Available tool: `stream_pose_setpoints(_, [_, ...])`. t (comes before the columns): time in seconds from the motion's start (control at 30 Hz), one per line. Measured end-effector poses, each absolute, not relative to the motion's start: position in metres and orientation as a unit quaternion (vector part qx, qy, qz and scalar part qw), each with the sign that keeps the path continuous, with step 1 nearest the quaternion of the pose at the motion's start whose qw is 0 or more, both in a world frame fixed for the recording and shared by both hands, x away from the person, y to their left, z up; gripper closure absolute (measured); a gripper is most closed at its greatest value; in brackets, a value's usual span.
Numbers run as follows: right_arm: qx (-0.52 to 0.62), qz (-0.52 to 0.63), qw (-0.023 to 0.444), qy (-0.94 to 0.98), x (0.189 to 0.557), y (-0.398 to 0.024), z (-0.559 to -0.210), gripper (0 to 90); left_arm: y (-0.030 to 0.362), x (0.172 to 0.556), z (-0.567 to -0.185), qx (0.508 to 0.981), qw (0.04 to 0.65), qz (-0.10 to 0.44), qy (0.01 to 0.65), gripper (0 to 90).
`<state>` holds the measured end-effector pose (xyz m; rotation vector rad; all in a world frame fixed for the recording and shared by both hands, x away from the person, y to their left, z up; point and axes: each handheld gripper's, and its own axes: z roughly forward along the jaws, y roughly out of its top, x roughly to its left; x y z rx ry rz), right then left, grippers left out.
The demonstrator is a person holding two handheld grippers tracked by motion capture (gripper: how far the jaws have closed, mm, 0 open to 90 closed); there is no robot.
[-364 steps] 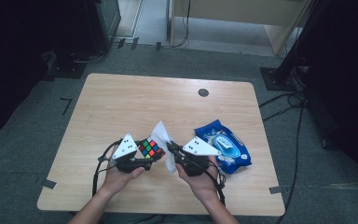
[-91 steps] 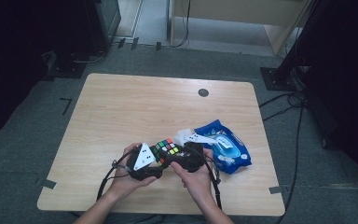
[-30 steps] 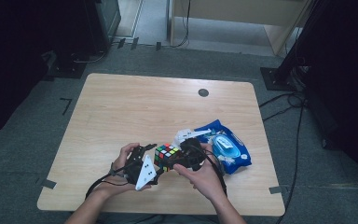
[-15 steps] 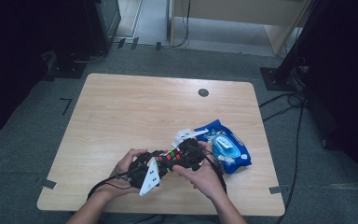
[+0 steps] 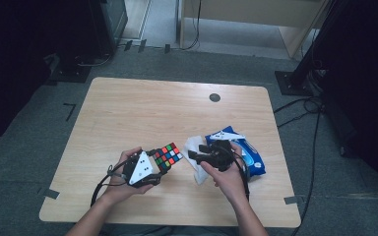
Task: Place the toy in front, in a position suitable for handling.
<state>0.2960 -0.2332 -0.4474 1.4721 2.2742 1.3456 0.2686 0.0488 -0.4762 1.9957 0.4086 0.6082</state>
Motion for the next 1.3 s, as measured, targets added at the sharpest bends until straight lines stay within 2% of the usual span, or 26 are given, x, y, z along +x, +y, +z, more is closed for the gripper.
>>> stream_pose_setpoints(0.03, [0.482,0.429,0.066,0.761,0.299,-0.233,-0.459,54.3,0.050,0.269,-0.476,0.819,0.488,0.249,0.172,34.6])
stream_pose_setpoints(0.13, [0.479,0.407,0.080,0.774,0.303,-0.228,-0.479,58.7,0.052,0.271,-0.474,0.814,0.494,0.244,0.184,34.7])
stream_pose_setpoints(0.2, [0.475,0.381,0.119,0.785,0.303,-0.223,-0.488,59.4,0.053,0.272,-0.473,0.812,0.498,0.239,0.189,34.6])
stream_pose_setpoints(0.33, [0.467,0.346,0.151,0.800,0.302,-0.214,-0.500,60.7,0.055,0.274,-0.472,0.807,0.508,0.221,0.205,34.6])
stream_pose_setpoints(0.43, [0.473,0.338,0.154,0.799,0.303,-0.213,-0.507,64.8,0.056,0.275,-0.470,0.802,0.517,0.208,0.216,34.6])
stream_pose_setpoints(0.53, [0.487,0.350,0.152,0.786,0.304,-0.219,-0.510,73.8,0.058,0.276,-0.469,0.797,0.524,0.201,0.223,34.6])
stream_pose_setpoints(0.63, [0.501,0.354,0.158,0.774,0.302,-0.223,-0.512,88.5,0.057,0.276,-0.469,0.800,0.521,0.199,0.222,34.7])
stream_pose_setpoints(0.67, [0.503,0.354,0.156,0.773,0.302,-0.223,-0.511,89.6,0.056,0.276,-0.470,0.801,0.520,0.199,0.222,34.6])
stream_pose_setpoints(0.8, [0.496,0.393,0.162,0.757,0.294,-0.224,-0.495,90.0,0.053,0.276,-0.471,0.804,0.515,0.200,0.219,34.7])
stream_pose_setpoints(1.0, [0.453,0.499,0.186,0.715,0.268,-0.220,-0.441,90.0,0.049,0.275,-0.474,0.810,0.507,0.196,0.219,34.7])
stream_pose_setpoints(1.13, [0.396,0.563,0.170,0.705,0.246,-0.206,-0.412,90.0,0.041,0.271,-0.475,0.816,0.502,0.192,0.213,34.6])
stream_pose_setpoints(1.3, [0.352,0.574,0.162,0.721,0.232,-0.181,-0.405,90.0,0.032,0.264,-0.473,0.820,0.503,0.190,0.198,34.7])
